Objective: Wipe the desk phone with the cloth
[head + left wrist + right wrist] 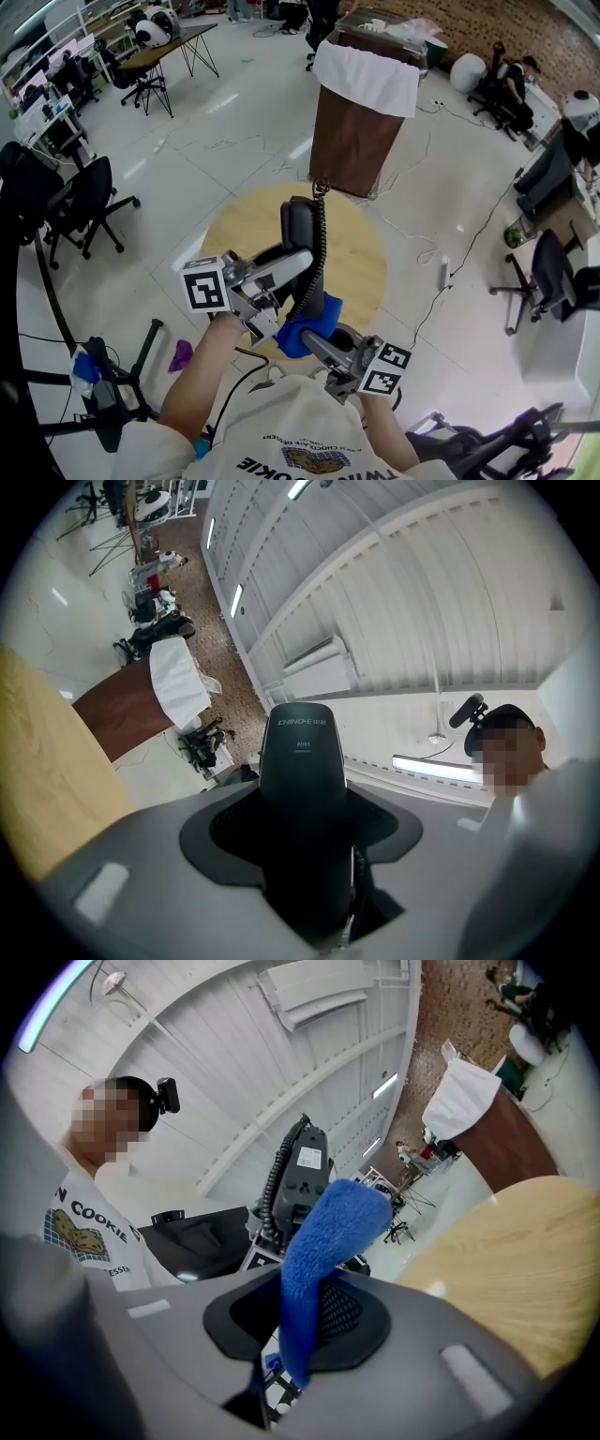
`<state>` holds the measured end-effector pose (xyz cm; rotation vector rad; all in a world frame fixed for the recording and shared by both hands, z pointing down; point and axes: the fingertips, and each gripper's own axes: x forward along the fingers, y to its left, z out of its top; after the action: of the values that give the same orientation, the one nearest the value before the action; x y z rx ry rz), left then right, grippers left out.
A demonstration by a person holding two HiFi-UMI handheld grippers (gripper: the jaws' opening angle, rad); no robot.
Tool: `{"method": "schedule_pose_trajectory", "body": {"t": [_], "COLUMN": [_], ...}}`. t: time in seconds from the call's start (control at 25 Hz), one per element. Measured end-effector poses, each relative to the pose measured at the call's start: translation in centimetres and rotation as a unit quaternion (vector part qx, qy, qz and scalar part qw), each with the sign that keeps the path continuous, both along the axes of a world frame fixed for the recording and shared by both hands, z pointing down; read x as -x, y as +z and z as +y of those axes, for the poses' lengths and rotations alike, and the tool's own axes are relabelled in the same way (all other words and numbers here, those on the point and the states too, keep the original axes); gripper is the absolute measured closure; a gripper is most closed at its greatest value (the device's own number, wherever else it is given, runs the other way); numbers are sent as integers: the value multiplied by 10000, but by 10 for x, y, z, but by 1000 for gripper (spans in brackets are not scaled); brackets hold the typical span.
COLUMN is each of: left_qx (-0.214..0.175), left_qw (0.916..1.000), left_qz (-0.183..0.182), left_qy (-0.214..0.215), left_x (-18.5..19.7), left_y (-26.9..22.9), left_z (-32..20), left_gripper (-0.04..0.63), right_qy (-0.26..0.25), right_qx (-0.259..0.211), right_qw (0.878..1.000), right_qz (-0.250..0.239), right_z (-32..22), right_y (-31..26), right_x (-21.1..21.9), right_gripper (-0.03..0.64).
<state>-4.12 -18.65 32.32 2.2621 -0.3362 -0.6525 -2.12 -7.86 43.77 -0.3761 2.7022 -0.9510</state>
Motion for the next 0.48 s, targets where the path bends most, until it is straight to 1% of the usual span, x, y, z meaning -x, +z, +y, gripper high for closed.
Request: {"method": "schedule_pose_trajectory", "body": {"t": [0.28,0.48], "left_qx": [30,86], "left_qw": [10000,9994], "left_qz": [-41,-116], "left_qy": [-42,-311], "left_x": [0,9], "left_y": [4,9], "left_z": [0,-2], "left_gripper": [344,344], "right_qy": [104,389], "right_qx": [1,110], "right_qw": [9999,9991], "right_qz": [89,120], "right_z": [-1,-11], "right_y": [3,3], "right_x": [-8,-23], "right_gripper": [558,558]}}
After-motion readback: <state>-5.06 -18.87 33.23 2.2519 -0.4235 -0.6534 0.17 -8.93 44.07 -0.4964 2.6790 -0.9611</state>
